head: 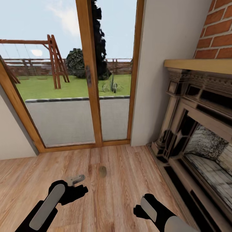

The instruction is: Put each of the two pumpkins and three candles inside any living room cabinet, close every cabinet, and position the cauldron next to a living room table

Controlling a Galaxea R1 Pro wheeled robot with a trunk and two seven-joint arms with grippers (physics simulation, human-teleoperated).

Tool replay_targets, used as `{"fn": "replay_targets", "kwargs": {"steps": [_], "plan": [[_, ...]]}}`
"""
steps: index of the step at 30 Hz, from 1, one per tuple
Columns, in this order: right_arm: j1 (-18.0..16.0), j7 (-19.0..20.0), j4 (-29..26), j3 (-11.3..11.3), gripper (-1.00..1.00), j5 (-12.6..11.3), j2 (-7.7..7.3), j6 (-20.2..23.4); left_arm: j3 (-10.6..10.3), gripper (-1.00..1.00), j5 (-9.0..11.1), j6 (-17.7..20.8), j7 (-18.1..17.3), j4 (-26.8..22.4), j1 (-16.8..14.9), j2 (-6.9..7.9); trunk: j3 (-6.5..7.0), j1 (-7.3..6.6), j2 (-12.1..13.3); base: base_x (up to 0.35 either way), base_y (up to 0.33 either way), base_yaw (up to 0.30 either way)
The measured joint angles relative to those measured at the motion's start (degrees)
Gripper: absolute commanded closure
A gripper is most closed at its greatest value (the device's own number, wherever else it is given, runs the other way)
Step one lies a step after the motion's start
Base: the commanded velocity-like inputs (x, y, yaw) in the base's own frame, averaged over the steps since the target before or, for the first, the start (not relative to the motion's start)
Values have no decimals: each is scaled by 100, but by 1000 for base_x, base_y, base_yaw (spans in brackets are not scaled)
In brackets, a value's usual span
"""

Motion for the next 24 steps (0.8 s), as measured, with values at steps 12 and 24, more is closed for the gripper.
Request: {"fn": "replay_targets", "kwargs": {"steps": [12,24], "plan": [[29,119,10,-1,-100,-43,-41,-1589,-57,-100,29,15,14,40,0,-329,-216,264,-482,0,0,0],[44,464,21,-4,-100,-42,-40,-1810,-60,-100,28,19,17,56,0,-381,-431,527,-963,0,0,0]]}}
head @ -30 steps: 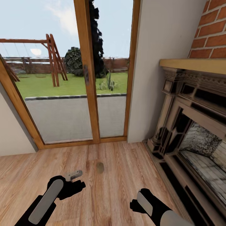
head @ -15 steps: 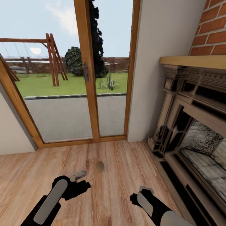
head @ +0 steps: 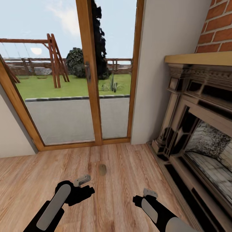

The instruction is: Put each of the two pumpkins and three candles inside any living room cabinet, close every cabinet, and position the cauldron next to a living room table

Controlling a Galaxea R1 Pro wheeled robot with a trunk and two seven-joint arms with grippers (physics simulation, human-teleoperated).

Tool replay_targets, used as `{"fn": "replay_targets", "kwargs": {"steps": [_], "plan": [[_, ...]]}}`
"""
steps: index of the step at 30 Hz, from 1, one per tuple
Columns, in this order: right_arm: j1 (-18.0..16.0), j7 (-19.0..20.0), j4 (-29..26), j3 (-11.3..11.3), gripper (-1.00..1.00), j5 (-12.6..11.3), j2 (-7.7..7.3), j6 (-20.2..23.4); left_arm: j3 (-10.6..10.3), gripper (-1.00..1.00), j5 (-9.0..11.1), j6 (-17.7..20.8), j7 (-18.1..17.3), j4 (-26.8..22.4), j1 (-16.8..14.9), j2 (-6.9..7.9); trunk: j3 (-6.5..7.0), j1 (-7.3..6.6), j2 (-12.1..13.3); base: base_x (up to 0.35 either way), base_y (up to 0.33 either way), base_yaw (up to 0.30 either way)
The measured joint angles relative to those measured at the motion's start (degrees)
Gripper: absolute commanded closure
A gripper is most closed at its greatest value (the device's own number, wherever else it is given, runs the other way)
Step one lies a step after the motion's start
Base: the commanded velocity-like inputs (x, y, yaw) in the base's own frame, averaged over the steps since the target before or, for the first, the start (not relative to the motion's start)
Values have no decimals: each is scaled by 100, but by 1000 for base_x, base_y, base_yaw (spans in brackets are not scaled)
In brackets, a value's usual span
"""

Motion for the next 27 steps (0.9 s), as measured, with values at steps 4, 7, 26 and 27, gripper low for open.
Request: {"fn": "replay_targets", "kwargs": {"steps": [4,7,26,27], "plan": [[0,3,6,-6,-100,-31,25,48,0,-100,0,0,0,0,0,3,-72,88,-160,0,0,0],[0,0,18,-24,-100,-57,34,69,-1,-100,0,0,0,0,0,-1,-126,154,-281,0,0,0],[-2,-58,1232,-65,-100,-90,43,-403,-9,-100,0,0,-2,-21,0,-5,-467,571,-1043,0,0,0],[-2,-57,1253,-65,-100,-93,44,-439,-9,-100,0,0,-1,-20,0,-5,-485,593,-1083,0,0,0]]}}
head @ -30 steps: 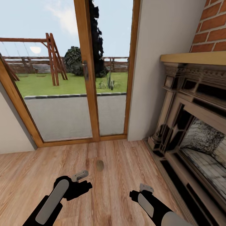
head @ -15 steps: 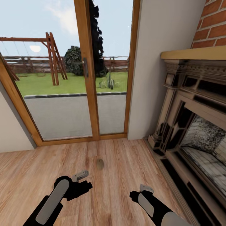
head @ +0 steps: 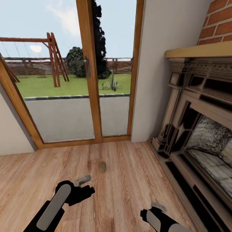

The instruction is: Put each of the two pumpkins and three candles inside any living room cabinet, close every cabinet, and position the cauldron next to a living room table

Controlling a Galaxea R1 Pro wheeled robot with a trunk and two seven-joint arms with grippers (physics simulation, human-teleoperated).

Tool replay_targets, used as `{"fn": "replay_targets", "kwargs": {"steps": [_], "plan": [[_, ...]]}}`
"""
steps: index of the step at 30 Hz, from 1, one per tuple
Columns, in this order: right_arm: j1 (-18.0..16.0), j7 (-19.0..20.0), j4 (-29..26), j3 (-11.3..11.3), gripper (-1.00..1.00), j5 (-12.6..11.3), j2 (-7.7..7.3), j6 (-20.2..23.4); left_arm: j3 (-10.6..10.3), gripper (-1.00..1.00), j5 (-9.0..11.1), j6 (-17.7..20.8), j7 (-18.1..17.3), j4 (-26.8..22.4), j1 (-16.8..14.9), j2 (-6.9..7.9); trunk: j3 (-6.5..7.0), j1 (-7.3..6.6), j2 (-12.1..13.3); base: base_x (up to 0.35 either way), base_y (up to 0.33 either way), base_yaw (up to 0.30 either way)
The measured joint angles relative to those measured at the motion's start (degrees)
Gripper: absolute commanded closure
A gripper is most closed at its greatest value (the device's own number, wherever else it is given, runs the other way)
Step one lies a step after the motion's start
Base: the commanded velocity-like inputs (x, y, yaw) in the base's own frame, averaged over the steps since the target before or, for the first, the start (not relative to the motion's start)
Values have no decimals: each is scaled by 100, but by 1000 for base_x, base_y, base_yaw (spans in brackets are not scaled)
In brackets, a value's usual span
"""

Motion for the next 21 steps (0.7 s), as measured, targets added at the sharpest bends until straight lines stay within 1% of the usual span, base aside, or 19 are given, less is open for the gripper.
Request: {"fn": "replay_targets", "kwargs": {"steps": [3,7,21], "plan": [[0,9,62,2,-100,-13,1,-285,-1,-100,-1,0,1,2,0,0,-54,66,-120,0,0,0],[1,25,81,12,-100,-13,2,-425,2,-100,-1,0,2,8,0,5,-126,154,-281,0,0,0],[2,48,84,11,-100,-16,2,-596,-18,-100,-9,0,2,12,0,-40,-377,461,-842,0,0,0]]}}
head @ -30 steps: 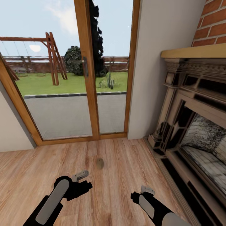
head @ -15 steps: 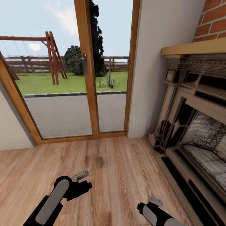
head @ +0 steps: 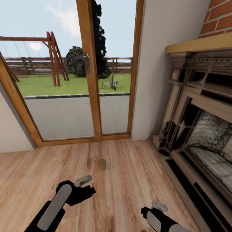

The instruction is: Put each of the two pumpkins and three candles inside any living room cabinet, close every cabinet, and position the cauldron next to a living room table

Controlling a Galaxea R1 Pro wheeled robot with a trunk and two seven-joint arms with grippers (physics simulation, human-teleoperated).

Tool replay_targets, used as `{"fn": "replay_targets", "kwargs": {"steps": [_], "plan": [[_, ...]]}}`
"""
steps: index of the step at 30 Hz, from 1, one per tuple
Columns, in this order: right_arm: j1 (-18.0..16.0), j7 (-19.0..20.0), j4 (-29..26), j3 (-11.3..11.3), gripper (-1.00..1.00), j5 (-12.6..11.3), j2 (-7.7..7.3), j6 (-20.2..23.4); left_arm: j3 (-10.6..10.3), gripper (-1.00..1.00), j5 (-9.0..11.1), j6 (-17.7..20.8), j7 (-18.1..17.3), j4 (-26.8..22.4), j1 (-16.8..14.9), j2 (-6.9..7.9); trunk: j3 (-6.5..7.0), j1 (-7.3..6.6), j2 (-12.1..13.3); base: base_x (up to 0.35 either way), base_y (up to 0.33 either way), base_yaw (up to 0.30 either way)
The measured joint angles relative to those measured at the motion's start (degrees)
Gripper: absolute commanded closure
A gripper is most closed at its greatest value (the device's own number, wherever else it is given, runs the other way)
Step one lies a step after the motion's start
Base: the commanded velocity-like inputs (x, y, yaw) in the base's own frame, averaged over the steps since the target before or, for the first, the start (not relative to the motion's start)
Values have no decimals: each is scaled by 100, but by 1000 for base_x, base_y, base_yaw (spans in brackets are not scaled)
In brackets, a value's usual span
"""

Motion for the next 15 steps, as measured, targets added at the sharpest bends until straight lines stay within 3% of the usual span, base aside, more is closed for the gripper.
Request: {"fn": "replay_targets", "kwargs": {"steps": [10,13,15], "plan": [[-1,2,-2,1,-100,2,-3,-10,-1,-100,15,20,-17,-32,0,-3,-180,220,-401,0,0,0],[-2,2,-5,2,-100,3,-6,-10,1,-100,91,98,-23,-82,0,-3,-233,286,-521,0,0,0],[-1,2,-6,-1,-100,2,-8,-10,6,-100,299,253,-25,-140,0,2,-269,330,-602,0,0,0]]}}
